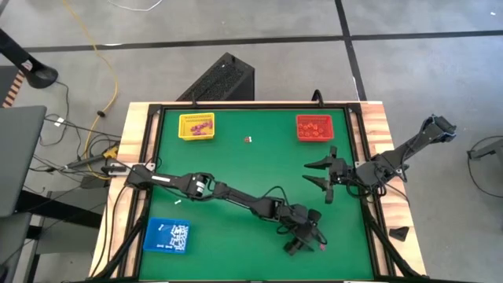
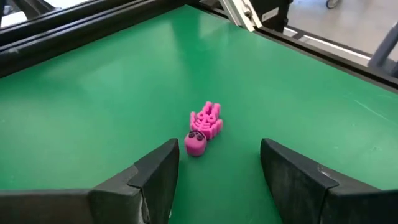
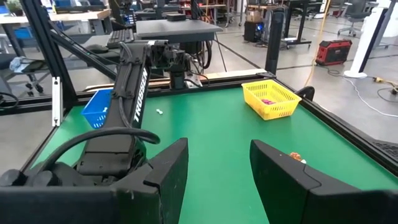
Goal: Sort Halloween decoration
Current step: Put the pink skeleton toy into the yellow bin
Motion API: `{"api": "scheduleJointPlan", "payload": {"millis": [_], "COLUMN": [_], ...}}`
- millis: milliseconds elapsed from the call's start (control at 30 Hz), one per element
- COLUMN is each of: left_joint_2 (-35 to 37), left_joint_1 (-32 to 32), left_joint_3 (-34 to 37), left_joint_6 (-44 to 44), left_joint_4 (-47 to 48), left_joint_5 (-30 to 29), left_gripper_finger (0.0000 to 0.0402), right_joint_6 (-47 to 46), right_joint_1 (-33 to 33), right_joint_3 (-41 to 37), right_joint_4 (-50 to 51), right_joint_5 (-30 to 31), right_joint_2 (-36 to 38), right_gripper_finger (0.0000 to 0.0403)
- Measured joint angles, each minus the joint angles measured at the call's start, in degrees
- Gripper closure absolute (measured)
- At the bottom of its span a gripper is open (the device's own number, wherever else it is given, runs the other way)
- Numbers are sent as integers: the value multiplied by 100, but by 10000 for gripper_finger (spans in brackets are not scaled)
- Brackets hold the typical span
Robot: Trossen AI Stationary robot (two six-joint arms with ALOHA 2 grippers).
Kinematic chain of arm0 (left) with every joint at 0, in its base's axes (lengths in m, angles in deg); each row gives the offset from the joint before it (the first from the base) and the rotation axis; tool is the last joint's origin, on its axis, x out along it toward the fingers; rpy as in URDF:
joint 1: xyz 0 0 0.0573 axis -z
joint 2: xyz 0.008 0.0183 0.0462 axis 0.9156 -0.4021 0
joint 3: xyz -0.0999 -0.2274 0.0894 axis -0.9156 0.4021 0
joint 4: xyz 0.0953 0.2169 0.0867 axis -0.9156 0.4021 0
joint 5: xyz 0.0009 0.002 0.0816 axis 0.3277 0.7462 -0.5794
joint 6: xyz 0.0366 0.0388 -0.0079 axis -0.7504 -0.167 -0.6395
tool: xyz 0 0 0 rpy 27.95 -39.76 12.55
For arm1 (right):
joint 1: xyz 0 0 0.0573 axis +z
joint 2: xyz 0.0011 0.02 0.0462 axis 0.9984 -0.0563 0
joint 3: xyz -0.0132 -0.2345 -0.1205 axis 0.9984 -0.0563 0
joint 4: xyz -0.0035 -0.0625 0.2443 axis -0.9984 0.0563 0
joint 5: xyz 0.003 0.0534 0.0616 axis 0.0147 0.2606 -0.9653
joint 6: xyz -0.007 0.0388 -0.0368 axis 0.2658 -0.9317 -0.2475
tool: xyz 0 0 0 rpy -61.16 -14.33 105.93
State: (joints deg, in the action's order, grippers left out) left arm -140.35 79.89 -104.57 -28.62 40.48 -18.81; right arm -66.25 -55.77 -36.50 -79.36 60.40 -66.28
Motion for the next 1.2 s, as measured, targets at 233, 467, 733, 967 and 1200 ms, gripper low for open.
{"api": "scheduleJointPlan", "payload": {"millis": [233,467,733,967,1200], "left_joint_2": [0,-2,-24,-27,-33], "left_joint_1": [-2,68,147,184,170], "left_joint_3": [11,9,9,-2,-2], "left_joint_6": [141,93,248,301,420], "left_joint_4": [-337,-351,-424,-342,-301], "left_joint_5": [-169,-195,-543,-618,-824], "left_gripper_finger": [187,187,187,187,187], "right_joint_6": [15,13,83,61,103], "right_joint_1": [-7,-7,-48,-197,-196], "right_joint_3": [0,-2,-2,-2,-2], "right_joint_4": [-2,-2,-57,-131,-271], "right_joint_5": [7,9,15,30,27], "right_joint_2": [0,0,0,-69,-154], "right_gripper_finger": [200,200,200,200,200]}}
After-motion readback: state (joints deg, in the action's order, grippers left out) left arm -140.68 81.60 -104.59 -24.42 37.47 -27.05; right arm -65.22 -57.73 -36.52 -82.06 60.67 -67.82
